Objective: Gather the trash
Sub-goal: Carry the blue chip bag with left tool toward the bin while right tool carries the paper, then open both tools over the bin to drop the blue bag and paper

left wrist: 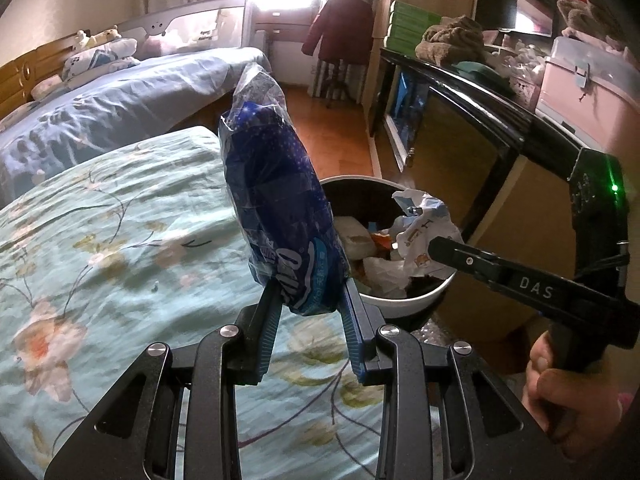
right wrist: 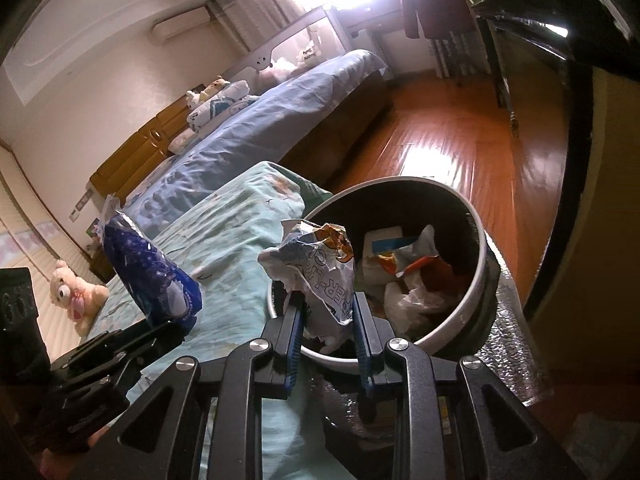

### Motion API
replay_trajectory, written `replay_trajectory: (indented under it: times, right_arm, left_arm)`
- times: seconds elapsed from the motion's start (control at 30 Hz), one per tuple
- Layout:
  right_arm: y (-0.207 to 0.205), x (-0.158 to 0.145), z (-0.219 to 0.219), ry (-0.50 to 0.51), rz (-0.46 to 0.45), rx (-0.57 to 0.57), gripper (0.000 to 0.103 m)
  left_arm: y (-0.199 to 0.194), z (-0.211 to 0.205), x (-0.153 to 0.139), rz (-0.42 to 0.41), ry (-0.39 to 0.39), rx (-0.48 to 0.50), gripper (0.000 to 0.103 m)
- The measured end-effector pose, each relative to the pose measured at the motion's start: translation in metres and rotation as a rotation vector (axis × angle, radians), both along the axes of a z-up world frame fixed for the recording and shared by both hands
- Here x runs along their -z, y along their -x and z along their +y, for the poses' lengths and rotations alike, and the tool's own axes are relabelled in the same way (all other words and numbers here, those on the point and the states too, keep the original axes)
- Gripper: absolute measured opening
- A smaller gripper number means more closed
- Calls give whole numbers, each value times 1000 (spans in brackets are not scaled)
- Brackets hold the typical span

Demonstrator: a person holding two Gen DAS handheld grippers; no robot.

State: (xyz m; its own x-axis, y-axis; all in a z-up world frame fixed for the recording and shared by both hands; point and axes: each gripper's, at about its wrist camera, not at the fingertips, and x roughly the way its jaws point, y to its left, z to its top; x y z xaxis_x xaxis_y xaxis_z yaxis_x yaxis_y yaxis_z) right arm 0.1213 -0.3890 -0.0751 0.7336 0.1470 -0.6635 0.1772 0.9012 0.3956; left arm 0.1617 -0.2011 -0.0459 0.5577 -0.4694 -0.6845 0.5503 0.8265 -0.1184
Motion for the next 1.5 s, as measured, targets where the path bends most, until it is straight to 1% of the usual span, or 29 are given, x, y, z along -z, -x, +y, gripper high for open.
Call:
replay_trajectory:
  times: [0.5, 1.3, 1.5]
  right_arm:
    - [-3, 2, -17, 11, 9, 31, 24]
    - [-25, 7, -32, 55, 46, 57, 24]
    - [-30, 9, -37, 58, 61, 60, 26]
  left_arm:
    - [-2, -24, -2, -6, -5, 41, 29]
    - [-19, -52, 7, 32, -19, 70, 29]
    - [-25, -58, 11, 55, -19, 73, 29]
